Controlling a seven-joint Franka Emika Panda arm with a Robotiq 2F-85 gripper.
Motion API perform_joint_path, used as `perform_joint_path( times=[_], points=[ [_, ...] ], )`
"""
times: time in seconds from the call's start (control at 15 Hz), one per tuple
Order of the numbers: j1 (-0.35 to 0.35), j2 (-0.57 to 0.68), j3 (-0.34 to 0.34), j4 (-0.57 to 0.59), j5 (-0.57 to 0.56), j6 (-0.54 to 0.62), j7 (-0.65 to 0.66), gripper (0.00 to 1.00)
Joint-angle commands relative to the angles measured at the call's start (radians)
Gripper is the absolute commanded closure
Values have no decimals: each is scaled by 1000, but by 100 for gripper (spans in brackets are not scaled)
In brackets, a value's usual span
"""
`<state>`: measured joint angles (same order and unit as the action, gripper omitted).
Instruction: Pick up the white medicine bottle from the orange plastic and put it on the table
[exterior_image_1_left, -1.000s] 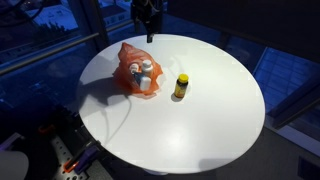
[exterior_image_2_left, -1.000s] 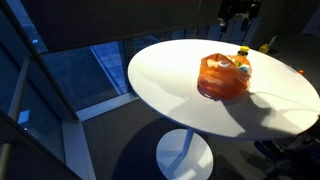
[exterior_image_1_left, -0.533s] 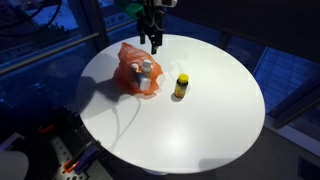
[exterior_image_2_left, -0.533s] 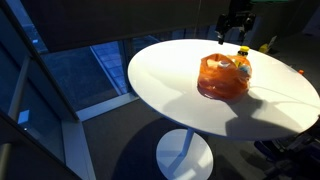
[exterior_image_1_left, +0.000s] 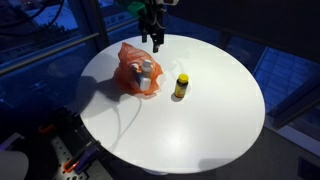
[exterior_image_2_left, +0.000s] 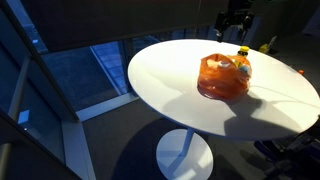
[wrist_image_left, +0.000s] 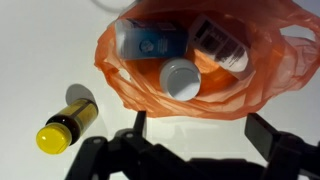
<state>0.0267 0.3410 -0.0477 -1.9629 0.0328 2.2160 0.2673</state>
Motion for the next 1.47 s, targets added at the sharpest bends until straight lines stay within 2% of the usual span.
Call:
perform_joint_path(
  times=[0.0,0.33,0.8,1.07,1.4],
  points=[
    [-1,-11,1,-22,-7,10,-5,0],
    [-7,-24,-1,-84,-8,38,-25,0],
    [-19,4,-4,-146,-5,148,-81,0],
    [-16,40,0,-149,-4,202,-99,0],
    [-3,81,6,-129,-6,217,-89,0]
  ],
)
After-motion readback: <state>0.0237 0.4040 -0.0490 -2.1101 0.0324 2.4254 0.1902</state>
